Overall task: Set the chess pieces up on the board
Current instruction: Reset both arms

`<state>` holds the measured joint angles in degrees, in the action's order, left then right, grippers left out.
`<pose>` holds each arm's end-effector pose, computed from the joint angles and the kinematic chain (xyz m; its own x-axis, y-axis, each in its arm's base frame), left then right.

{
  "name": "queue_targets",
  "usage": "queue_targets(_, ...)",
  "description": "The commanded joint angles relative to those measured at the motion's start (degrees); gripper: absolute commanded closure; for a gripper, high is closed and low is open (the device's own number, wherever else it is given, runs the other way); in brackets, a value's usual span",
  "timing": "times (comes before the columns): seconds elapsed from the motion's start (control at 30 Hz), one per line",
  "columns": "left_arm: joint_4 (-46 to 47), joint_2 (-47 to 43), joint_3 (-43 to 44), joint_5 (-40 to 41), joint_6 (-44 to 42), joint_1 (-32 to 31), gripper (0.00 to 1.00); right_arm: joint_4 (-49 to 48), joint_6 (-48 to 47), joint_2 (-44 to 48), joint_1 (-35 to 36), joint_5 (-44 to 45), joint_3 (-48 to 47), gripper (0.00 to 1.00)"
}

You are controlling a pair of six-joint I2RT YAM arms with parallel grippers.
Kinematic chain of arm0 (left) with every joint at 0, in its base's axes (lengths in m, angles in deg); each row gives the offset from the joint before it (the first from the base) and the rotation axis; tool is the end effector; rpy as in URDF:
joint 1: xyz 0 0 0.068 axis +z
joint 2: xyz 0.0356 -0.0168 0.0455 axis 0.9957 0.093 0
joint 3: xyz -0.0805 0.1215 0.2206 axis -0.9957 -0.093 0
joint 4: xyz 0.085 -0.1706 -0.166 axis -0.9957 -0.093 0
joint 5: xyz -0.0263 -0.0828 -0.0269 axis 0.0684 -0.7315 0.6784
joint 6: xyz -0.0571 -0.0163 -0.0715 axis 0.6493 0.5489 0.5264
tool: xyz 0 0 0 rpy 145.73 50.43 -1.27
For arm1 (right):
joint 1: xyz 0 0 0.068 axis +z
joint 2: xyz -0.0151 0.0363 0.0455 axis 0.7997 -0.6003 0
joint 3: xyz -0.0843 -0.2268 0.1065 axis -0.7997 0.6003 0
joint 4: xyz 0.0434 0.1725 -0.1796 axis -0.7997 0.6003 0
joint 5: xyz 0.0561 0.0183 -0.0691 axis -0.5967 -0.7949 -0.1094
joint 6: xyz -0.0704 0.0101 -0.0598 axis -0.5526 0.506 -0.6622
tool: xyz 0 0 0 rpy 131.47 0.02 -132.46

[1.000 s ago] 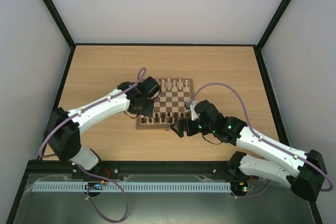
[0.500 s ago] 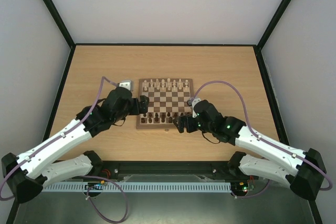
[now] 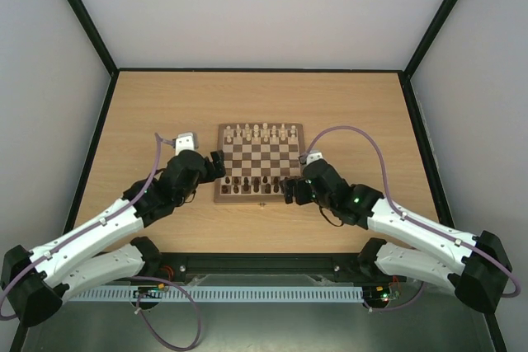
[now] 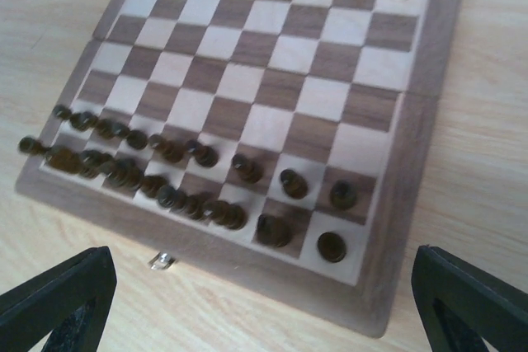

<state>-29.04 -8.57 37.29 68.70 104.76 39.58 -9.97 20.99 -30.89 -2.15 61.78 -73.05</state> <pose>0.1887 -0.1403 0.2484 -0.5292 -0.3440 -0.7756 0.0454 0.9013 -0.4308 0.1726 0.1818 0.2196 -0.5961 0.0217 -0.8026 -0.3867 0.8683 0.3106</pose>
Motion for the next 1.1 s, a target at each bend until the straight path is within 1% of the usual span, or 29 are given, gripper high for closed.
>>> queue_targets(0.0, 9.5, -0.5, -5.1, 1.7, -0.8, 0.1, 0.01, -4.1, 1.1, 1.1, -0.8, 8.4, -2.1, 0.01)
queue_targets(0.03, 11.9, -0.3, -6.2, 1.6, -1.8, 0.2, 0.01, -6.6, 1.4, 0.7, -1.2, 7.9, -2.8, 0.01)
queue_targets(0.1, 16.6, 0.4, -7.5, 4.0, -3.5, 0.3, 0.01, -10.9, 0.2, -1.5, -2.2, 7.9, -5.0, 0.01)
queue_targets(0.2, 20.4, 2.1, -7.3, 8.4, -8.1, 0.8, 0.01, -10.0, -1.8, -7.8, -5.9, 11.9, -11.3, 0.01)
queue_targets(0.27, 21.5, 3.1, -6.7, 12.8, -10.2, 1.1, 0.01, -9.4, -2.9, -10.5, -11.1, 15.3, -13.4, 0.02)
queue_targets(0.3, 22.4, 3.4, -6.7, 15.5, -11.9, 1.3, 0.01, -9.4, -2.9, -10.3, -14.1, 15.0, -13.5, 0.02)
queue_targets(0.37, 23.8, 3.3, -6.7, 18.2, -14.3, 2.2, 0.01, -11.1, -3.3, -7.1, -20.2, 15.2, -11.1, 0.01)
queue_targets(0.47, 24.2, 1.9, -6.7, 20.5, -17.6, 4.9, 0.01, -15.6, -5.7, 1.2, -27.3, 15.7, -3.4, 0.01)
queue_targets(0.5, 25.9, 1.1, -7.9, 20.6, -19.9, 6.0, 0.01, -18.1, -7.1, 4.1, -29.0, 16.2, -0.3, 0.02)
queue_targets(0.6, 33.4, -2.1, -12.7, 18.3, -26.0, 11.4, 0.01, -28.1, -10.0, 9.6, -32.0, 19.4, 9.1, 0.01)
queue_targets(0.7, 40.4, -3.2, -17.2, 11.3, -28.7, 18.4, 0.01, -38.2, -12.5, 8.9, -33.3, 21.3, 16.3, 0.01)
queue_targets(0.77, 46.4, -1.9, -20.4, 7.2, -31.6, 22.1, 0.01, -41.8, -13.0, 4.9, -33.8, 23.7, 17.5, 0.02)
queue_targets(0.8, 48.8, -0.9, -21.5, 6.5, -32.6, 23.4, 0.01, -43.6, -13.5, 2.7, -33.9, 24.8, 17.4, 0.01)
queue_targets(0.83, 50.9, 0.4, -22.3, 6.2, -33.1, 24.7, 0.01, -45.5, -13.9, 0.2, -34.0, 25.8, 17.3, 0.01)
queue_targets(0.93, 59.3, 5.6, -24.8, 1.7, -34.4, 28.6, 0.0, -52.9, -15.6, -7.4, -34.9, 26.5, 17.4, 0.02)
queue_targets(0.97, 58.3, 7.5, -23.9, 0.4, -34.4, 29.7, 0.01, -55.0, -16.3, -9.8, -35.3, 26.8, 17.0, 0.01)
queue_targets(1.07, 59.9, 12.7, -21.2, -1.2, -35.5, 31.7, 0.01, -59.5, -17.2, -16.4, -37.2, 26.9, 16.4, 0.02)
